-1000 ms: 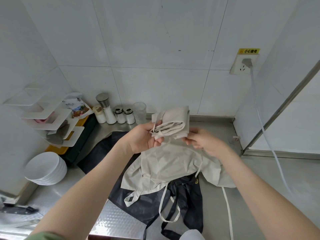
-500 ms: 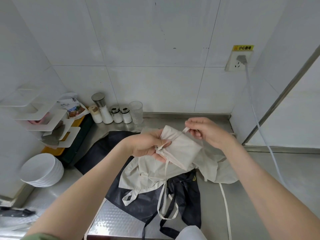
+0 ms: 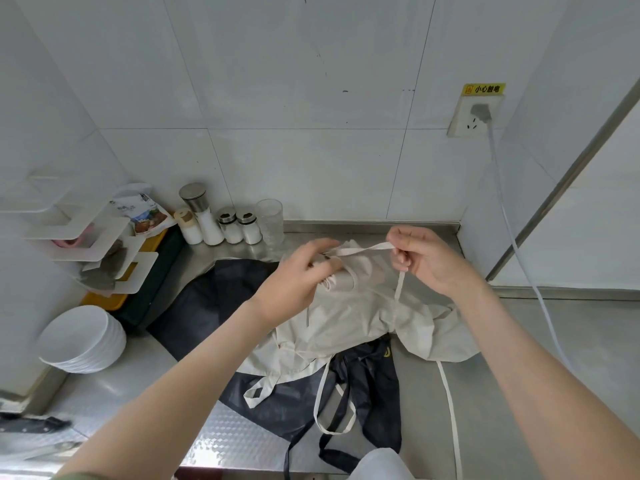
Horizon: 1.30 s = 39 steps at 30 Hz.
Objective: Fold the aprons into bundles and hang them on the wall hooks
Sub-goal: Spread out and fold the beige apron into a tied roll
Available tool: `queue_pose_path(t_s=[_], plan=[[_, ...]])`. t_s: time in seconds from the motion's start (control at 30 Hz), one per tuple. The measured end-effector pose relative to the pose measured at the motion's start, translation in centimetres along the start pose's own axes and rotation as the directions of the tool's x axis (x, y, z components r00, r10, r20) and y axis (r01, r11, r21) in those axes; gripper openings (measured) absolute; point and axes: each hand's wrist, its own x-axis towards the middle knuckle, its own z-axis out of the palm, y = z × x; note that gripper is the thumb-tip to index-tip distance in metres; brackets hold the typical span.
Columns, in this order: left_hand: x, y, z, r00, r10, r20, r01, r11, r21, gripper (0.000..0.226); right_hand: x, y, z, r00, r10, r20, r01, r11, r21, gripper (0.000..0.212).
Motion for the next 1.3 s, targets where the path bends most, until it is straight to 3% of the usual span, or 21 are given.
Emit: queue_pose_path(t_s=[0.1, 0.23, 0.4, 0.53, 0.6, 0.63, 0.67, 0.73, 0.77, 0.83, 0.9, 0.97, 1.03, 1.1, 1.3], plan=[[-0.8, 0.0, 0.6, 0.998, 0.061, -0.009, -0.06, 0.991, 0.116, 0.064, -0.2, -0.3, 0.3, 0.997, -0.003, 0.081, 0.004, 1.0, -0.009, 0.029], [-0.9, -0.2, 0.5, 0.998, 0.042, -0.054, -0.035, 0.991, 0.125, 0.065, -0.4, -0.4, 0.7, 0.981, 0.071, 0.179, -0.046, 0.99, -0.137, 0.031], [-0.5, -0.7, 0.2, 0.999, -0.015, -0.046, 0.021, 0.991, 0.129, 0.063, -0.4, 0.3, 0.2, 0.968, 0.171, 0.183, -0.124, 0.962, -0.243, 0.027], [0.0, -0.7, 0.1, 0.999, -0.006, -0.053, 0.011, 0.997, 0.081, 0.056, -0.3, 0.0, -0.1, 0.987, 0.125, 0.096, -0.092, 0.95, -0.298, 0.021], [0.3, -0.5, 0.3, 0.999, -0.031, -0.01, 0.03, 0.995, -0.091, 0.053, 0.2, -0.1, -0.2, 0.997, 0.054, -0.052, -0.067, 0.953, -0.295, 0.019], [0.5, -0.2, 0.3, 0.993, -0.108, 0.04, 0.114, 0.965, -0.235, 0.052, 0.6, 0.0, -0.2, 0.99, 0.013, -0.139, -0.055, 0.952, -0.301, 0.02], [0.6, 0.1, 0.4, 0.968, -0.225, 0.114, 0.252, 0.89, -0.381, 0.046, 1.0, 0.1, -0.3, 0.976, -0.017, -0.217, -0.054, 0.947, -0.318, 0.021], [1.3, 1.2, -0.1, 0.859, -0.452, 0.242, 0.492, 0.594, -0.636, 0.019, 1.5, 0.7, -0.3, 0.952, -0.014, -0.306, -0.097, 0.934, -0.344, 0.023], [1.8, 1.7, -0.3, 0.799, -0.541, 0.26, 0.528, 0.426, -0.735, 0.01, 1.6, 1.2, -0.3, 0.947, 0.012, -0.321, -0.129, 0.929, -0.346, 0.024], [3.0, 2.1, -0.5, 0.669, -0.687, 0.285, 0.506, 0.14, -0.851, 0.013, 1.5, 2.2, -0.3, 0.948, 0.065, -0.313, -0.18, 0.918, -0.353, 0.024], [3.9, 1.6, -0.7, 0.55, -0.782, 0.294, 0.431, -0.036, -0.902, 0.023, 1.2, 2.6, 0.0, 0.954, 0.114, -0.278, -0.209, 0.917, -0.34, 0.017], [4.1, 0.9, -0.8, 0.461, -0.842, 0.28, 0.382, -0.097, -0.919, 0.021, 0.7, 2.6, 0.2, 0.963, 0.169, -0.208, -0.24, 0.891, -0.386, 0.016], [4.0, 0.3, -0.6, 0.407, -0.869, 0.28, 0.381, -0.118, -0.917, 0.016, 0.5, 2.6, 0.4, 0.97, 0.218, -0.108, -0.242, 0.839, -0.488, 0.042], [4.1, 0.4, -0.2, 0.375, -0.881, 0.287, 0.399, -0.126, -0.908, 0.009, 0.7, 2.7, 1.3, 0.972, 0.233, -0.02, -0.218, 0.873, -0.437, 0.055], [4.9, 0.8, 0.7, 0.378, -0.854, 0.358, 0.411, -0.192, -0.891, 0.011, 1.5, 2.9, 5.4, 0.985, 0.136, 0.11, -0.125, 0.987, -0.101, 0.023]])
